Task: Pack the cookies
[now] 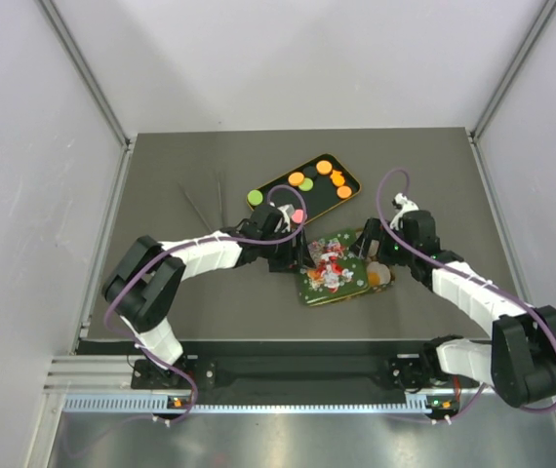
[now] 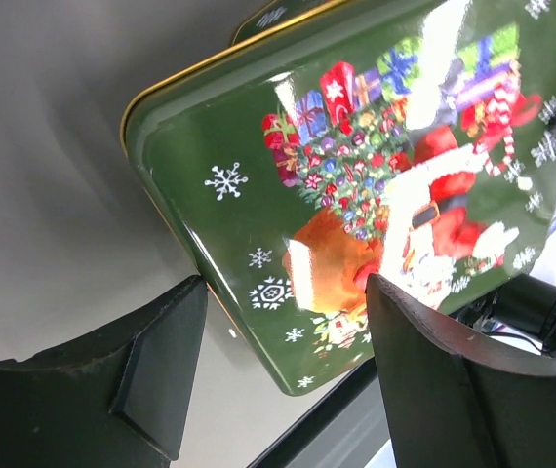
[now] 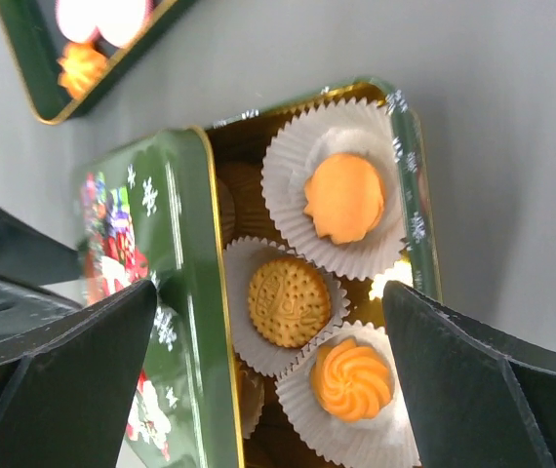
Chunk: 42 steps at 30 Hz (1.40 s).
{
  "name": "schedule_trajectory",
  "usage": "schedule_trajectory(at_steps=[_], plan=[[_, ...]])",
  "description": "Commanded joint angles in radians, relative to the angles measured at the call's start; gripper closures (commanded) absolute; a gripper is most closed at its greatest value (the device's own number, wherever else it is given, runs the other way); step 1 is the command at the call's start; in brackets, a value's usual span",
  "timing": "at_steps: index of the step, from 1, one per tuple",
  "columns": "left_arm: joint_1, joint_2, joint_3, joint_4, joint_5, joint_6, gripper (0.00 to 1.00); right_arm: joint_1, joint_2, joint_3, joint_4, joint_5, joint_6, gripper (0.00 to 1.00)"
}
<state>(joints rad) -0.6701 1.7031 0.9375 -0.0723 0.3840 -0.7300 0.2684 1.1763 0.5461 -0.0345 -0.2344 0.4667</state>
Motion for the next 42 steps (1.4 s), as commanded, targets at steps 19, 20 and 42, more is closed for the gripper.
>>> schedule_trajectory(at_steps=[19, 20, 42], plan=[[-0.022, 0.012, 0.069, -0.011, -0.008, 0.017, 0.30, 0.009, -0.080, 0.138, -0.166, 0.213, -0.111, 0.00], [-0.023, 0.012, 0.073, -0.015, -0.010, 0.018, 0.30, 0.009, -0.072, 0.135, -0.153, 0.219, -0.111, 0.00], [-0.055, 0.082, 0.181, -0.049, -0.007, 0.027, 0.30, 0.003, 0.040, 0.064, -0.035, 0.014, -0.065, 0.00]])
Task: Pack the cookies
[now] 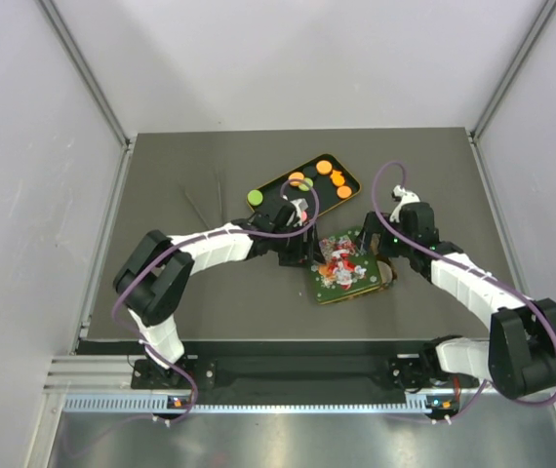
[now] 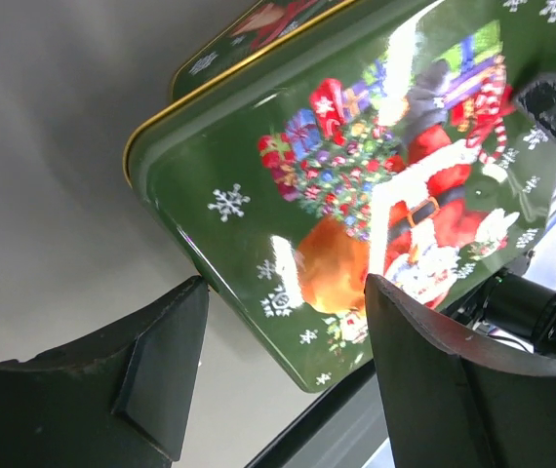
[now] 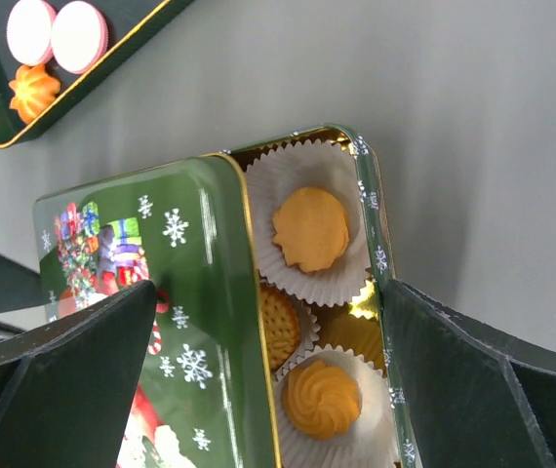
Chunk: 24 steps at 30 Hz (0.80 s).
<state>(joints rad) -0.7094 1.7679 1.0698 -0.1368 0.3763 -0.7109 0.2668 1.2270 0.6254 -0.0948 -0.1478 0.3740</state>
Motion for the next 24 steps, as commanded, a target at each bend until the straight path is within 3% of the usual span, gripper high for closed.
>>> schedule_trajectory(at_steps=[1, 24], plan=[[-0.018, 0.024, 0.061, 0.011, -0.002, 0.008, 0.30, 0.006, -0.014, -0.021, 0.026, -0.093, 0.042, 0.00], [-0.030, 0.054, 0.165, -0.076, -0.034, 0.045, 0.31, 0.140, -0.089, -0.119, 0.044, -0.118, 0.210, 0.00]])
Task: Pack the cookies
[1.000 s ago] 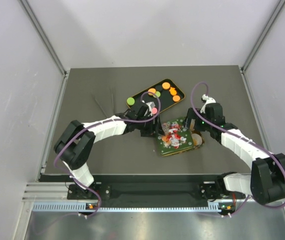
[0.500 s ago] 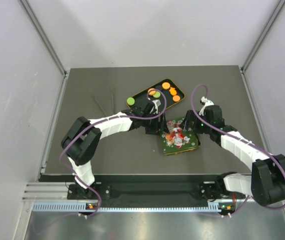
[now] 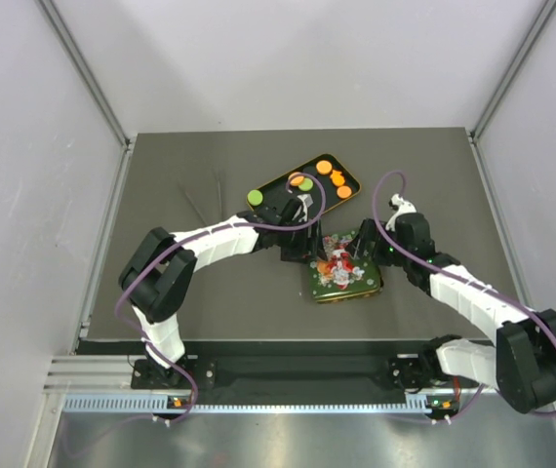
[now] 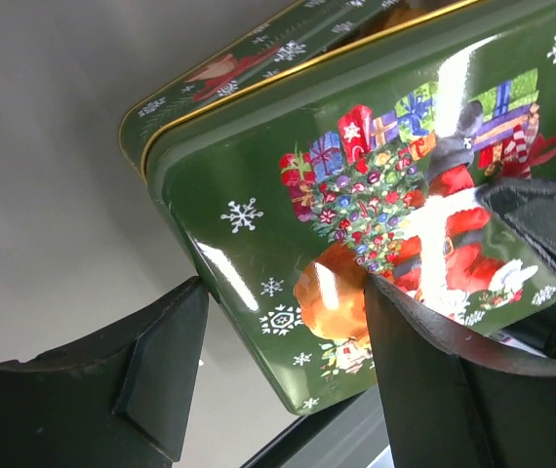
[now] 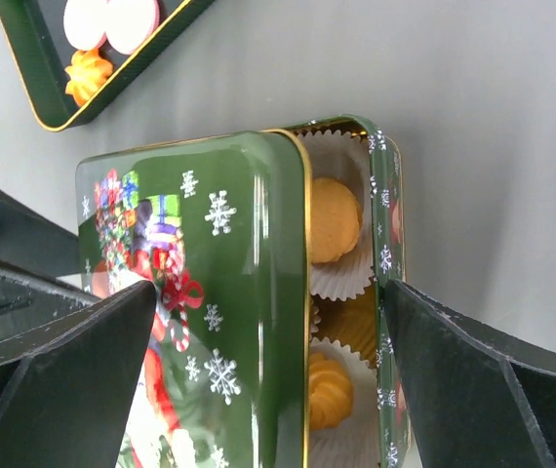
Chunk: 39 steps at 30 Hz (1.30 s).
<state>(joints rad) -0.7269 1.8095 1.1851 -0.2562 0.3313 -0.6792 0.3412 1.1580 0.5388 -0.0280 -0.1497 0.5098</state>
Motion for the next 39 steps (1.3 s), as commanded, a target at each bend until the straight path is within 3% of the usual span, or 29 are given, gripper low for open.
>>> schedule_trajectory(at_steps=[1, 22, 28, 39], plan=[[-0.011, 0.011, 0.051, 0.040, 0.009, 0.013, 0.31, 0.074, -0.027, -0.039, -0.023, -0.107, 0.085, 0.00], [-0.012, -0.052, 0.107, -0.025, 0.000, 0.026, 0.31, 0.111, -0.072, -0.083, -0.018, -0.080, 0.142, 0.00], [-0.016, -0.064, 0.119, -0.031, -0.005, 0.026, 0.30, 0.108, -0.073, -0.071, -0.061, 0.009, 0.124, 0.00], [-0.016, -0.070, 0.116, -0.052, -0.023, 0.038, 0.29, 0.094, -0.061, -0.040, -0.089, 0.018, 0.091, 0.00]])
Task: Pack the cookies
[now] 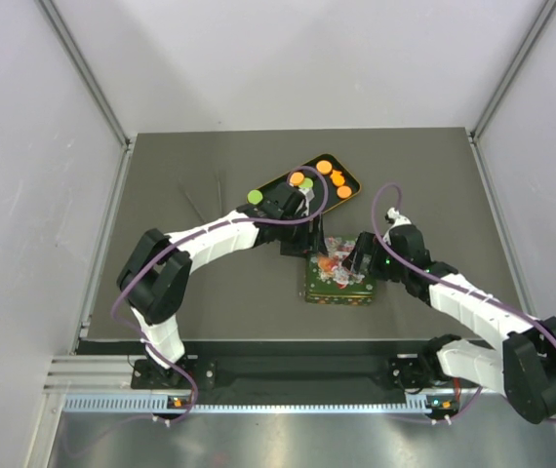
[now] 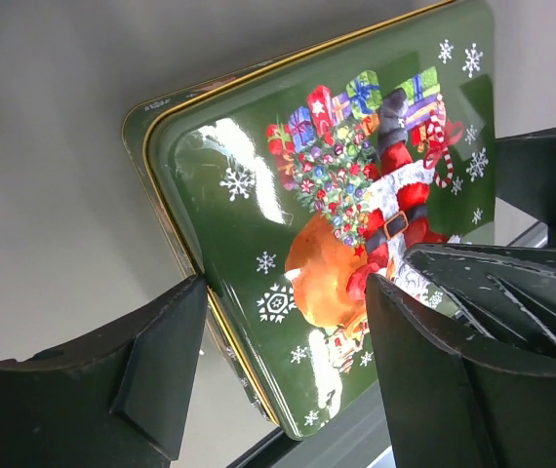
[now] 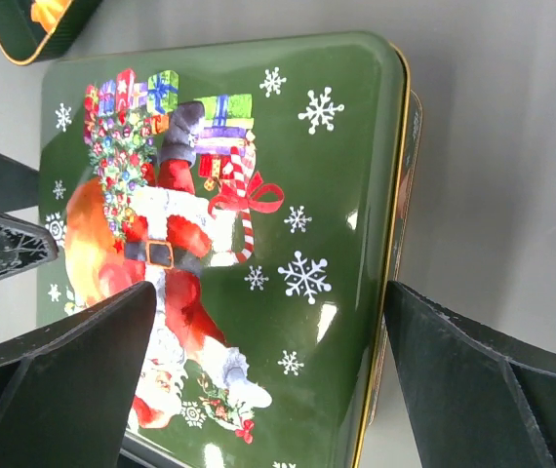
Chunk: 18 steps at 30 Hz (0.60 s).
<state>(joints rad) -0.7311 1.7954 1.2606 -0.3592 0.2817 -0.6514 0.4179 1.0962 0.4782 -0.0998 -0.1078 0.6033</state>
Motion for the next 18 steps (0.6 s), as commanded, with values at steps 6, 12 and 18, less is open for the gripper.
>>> schedule_trajectory(at_steps=[6, 12, 18], plan=[[-0.011, -0.077, -0.013, 0.060, 0.010, 0.012, 0.29, 0.016, -0.021, -0.012, -0.018, -0.024, -0.011, 0.00], [-0.010, -0.114, -0.072, 0.069, 0.001, 0.013, 0.29, 0.016, -0.059, -0.003, -0.050, -0.023, -0.026, 0.00], [-0.011, -0.139, -0.127, 0.077, -0.010, 0.018, 0.28, 0.016, -0.059, -0.012, -0.069, -0.004, -0.042, 0.00]])
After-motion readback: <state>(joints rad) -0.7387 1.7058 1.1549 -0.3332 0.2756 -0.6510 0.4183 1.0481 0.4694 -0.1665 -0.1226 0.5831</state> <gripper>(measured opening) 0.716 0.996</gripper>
